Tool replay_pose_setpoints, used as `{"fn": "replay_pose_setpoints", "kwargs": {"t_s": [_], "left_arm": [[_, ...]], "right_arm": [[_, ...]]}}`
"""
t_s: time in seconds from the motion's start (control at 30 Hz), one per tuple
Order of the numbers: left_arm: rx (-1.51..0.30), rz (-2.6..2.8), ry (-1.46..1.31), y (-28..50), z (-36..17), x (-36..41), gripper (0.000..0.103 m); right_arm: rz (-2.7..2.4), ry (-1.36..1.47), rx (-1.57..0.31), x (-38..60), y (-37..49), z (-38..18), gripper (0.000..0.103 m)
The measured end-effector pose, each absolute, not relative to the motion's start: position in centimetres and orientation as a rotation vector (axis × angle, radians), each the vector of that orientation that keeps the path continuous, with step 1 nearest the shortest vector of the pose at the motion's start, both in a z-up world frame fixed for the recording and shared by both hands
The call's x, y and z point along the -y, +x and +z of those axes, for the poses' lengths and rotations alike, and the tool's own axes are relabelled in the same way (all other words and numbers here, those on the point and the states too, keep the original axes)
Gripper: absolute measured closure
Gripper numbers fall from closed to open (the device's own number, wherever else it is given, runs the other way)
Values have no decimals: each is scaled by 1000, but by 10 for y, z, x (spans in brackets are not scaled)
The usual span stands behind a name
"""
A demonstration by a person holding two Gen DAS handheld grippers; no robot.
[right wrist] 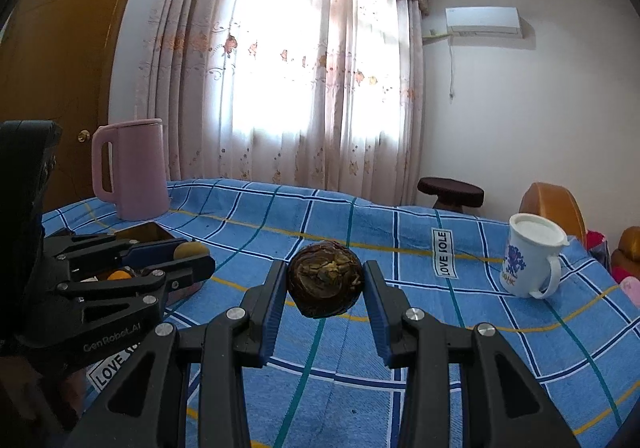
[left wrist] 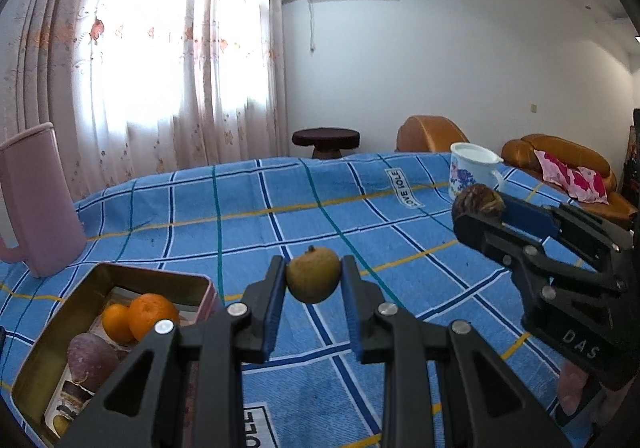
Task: Organize fruits
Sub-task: 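Lift the pear and brown fruit and carry both over the tin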
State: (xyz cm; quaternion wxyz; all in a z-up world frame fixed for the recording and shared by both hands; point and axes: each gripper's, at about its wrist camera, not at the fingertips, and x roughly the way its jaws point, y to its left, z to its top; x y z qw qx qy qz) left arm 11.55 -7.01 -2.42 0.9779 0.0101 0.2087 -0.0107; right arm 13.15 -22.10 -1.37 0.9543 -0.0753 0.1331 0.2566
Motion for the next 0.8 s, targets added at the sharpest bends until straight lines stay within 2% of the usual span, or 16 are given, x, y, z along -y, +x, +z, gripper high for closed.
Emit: {"fn": "replay_pose_setpoints", "kwargs": {"t_s": [0.8], "left_arm": [[-364,-35,-25,88,-21,51,74]], "right_arm": [[569,-158,-260,197,111,-15,63]]}}
